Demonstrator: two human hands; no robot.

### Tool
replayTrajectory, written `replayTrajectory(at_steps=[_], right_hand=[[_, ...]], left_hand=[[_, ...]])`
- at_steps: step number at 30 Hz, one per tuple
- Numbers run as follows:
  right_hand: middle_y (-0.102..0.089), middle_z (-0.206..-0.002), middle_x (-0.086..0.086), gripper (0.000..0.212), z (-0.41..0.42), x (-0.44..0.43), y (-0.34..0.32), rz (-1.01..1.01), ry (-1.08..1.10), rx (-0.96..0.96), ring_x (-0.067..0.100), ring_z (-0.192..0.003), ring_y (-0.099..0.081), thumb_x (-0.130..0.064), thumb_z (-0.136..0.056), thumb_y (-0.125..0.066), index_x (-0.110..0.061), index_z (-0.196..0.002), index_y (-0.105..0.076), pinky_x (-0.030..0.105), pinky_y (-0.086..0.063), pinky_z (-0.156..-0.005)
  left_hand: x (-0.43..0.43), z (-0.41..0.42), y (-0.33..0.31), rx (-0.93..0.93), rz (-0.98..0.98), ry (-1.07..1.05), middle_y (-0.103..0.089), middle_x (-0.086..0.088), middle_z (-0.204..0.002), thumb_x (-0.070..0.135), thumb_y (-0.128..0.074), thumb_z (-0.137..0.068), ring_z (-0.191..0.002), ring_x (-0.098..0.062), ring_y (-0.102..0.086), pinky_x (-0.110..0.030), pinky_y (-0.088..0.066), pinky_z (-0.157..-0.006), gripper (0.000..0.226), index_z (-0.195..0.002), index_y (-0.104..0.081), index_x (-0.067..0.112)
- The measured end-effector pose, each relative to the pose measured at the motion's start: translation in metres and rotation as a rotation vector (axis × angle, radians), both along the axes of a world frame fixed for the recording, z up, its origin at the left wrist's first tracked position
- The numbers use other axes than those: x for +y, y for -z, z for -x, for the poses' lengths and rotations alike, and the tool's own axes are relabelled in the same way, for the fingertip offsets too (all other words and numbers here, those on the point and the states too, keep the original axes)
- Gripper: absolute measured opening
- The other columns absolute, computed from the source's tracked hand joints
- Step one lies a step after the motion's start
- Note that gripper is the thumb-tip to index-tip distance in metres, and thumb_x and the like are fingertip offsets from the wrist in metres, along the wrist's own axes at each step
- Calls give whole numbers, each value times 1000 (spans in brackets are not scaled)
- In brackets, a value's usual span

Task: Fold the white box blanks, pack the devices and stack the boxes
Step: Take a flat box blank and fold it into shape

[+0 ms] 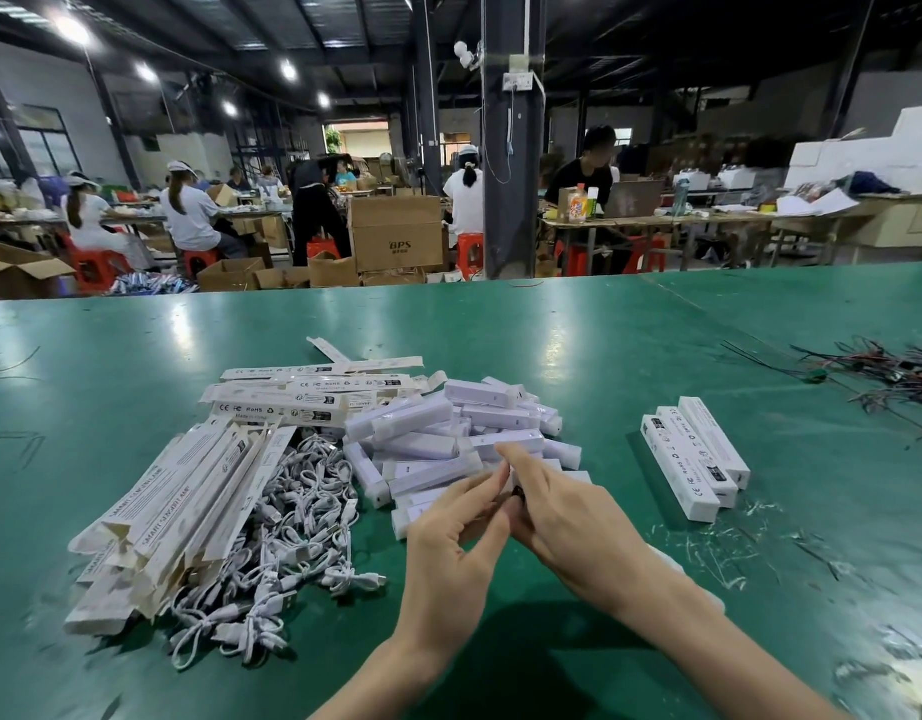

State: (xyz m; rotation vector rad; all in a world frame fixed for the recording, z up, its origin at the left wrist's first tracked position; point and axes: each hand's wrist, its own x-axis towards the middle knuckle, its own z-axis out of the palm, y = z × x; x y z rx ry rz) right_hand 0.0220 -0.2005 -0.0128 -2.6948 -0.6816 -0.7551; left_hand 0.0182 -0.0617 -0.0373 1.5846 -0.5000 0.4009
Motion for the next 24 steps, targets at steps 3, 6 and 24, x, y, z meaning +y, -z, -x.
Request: replayTrajectory(at_steps=[3, 6, 24], right_hand=[[-70, -89, 2, 53, 0, 4, 0, 67, 33, -121, 19, -71, -66, -28, -82, -72, 2, -123, -59, 22, -44, -54], [-67, -104, 3, 60, -1, 0, -2, 127, 136, -143, 24, -91, -65, -39, -83, -70, -7, -131, -53, 40, -49, -75], [-62, -107, -9, 24, -6, -19, -25, -1140, -243, 4, 14, -94, -66, -31, -89, -55, -39, -109, -46, 36, -58, -78]], left_hand=[[-1, -5, -3, 118, 150, 5, -76, 6, -94, 0, -70, -82, -87, -3, -69, -14, -52, -78, 29, -94, -76, 26], [4, -14, -7, 321, 368, -16, -76, -7, -89, 8, -69, -80, -80, -12, -69, -22, -57, -75, 14, -87, -78, 17], [16, -36, 10, 417, 33, 22, -74, -7, -96, 6, -67, -88, -93, -22, -71, -30, -57, -82, 19, -104, -57, 9]])
